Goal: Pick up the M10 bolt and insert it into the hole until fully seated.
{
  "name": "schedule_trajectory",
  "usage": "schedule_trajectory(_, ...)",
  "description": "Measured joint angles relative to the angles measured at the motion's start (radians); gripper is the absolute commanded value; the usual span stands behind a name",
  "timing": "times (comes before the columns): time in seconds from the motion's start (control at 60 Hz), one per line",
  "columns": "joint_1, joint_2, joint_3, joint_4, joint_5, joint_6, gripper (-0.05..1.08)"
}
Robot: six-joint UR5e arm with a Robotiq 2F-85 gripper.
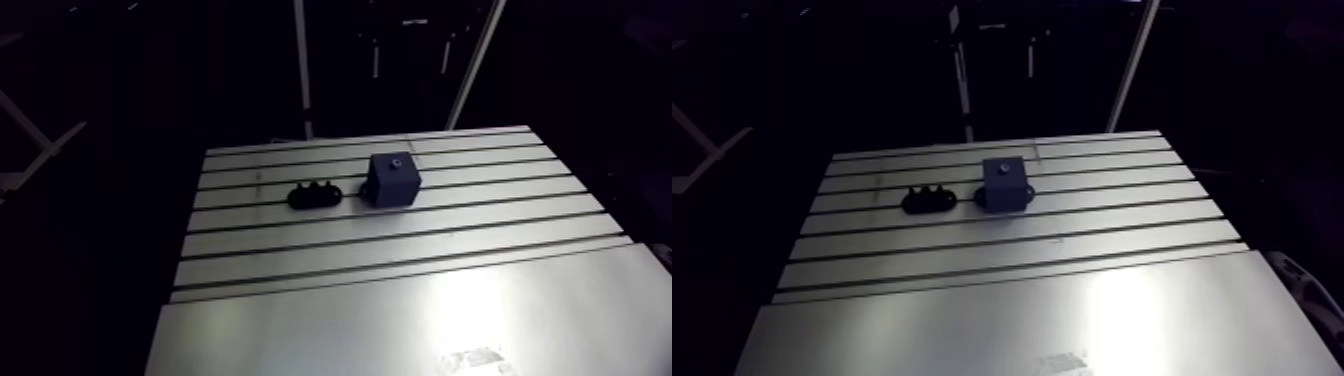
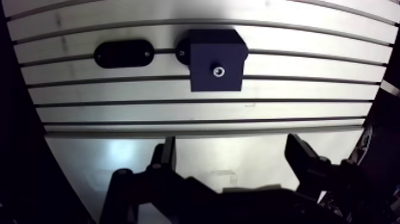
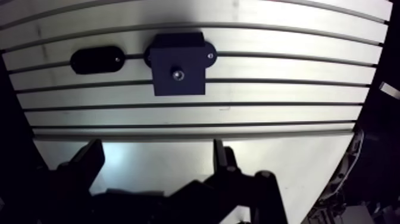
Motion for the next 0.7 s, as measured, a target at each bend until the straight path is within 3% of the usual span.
schedule_trajectory(0.433,0.03,-0.119,0.001,0.069,0.005,0.002,0.01)
schedule_trajectory(0.7,0.036,-0.145,-0.011,0.059,0.017,0.005,0.01)
